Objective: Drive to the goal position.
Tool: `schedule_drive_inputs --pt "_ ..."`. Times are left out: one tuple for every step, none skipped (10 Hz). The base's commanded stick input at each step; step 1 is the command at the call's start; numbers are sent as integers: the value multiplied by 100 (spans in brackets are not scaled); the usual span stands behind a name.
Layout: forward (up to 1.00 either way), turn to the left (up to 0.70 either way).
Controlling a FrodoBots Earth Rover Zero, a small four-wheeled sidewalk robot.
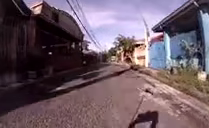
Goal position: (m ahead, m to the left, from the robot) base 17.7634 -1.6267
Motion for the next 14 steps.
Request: schedule_drive_inputs --pt "70 0" --pt "70 0" --pt "70 0" --pt "70 0" --pt "70 0" --pt "70 0" --pt "70 0" --pt "70 0" --pt "70 0" --pt "70 0" --pt "70 0" --pt "70 0" --pt "70 0" --pt "70 0"
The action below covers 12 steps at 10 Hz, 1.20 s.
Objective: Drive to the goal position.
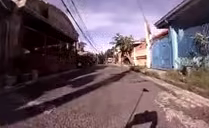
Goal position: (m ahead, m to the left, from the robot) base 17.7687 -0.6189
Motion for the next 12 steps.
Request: schedule_drive_inputs --pt "72 0" --pt "76 0" --pt "80 0" --pt "85 0" --pt "100 0" --pt "100 0" --pt "100 0" --pt "100 0" --pt "100 0" --pt "100 0" --pt "100 0" --pt "100 0"
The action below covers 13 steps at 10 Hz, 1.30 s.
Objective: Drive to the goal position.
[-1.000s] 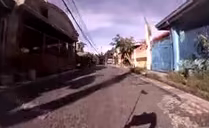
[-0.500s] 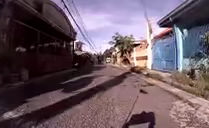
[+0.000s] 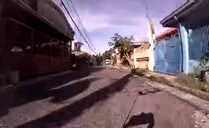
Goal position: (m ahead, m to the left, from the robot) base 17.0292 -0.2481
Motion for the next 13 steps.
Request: schedule_drive_inputs --pt "100 0" --pt "100 0" --pt "100 0" --pt "100 0" --pt "100 0" --pt "100 0" --pt "100 0" --pt "100 0" --pt "100 0" --pt "100 0" --pt "100 0" --pt "100 0" --pt "100 0"
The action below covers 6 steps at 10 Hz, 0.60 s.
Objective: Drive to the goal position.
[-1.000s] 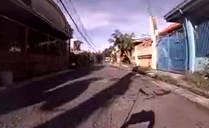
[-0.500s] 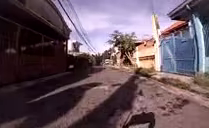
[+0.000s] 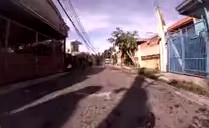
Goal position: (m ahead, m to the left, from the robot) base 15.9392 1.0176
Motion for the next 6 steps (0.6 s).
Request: schedule_drive_inputs --pt "100 0" --pt "100 0" --pt "100 0" --pt "100 0" --pt "100 0" --pt "100 0"
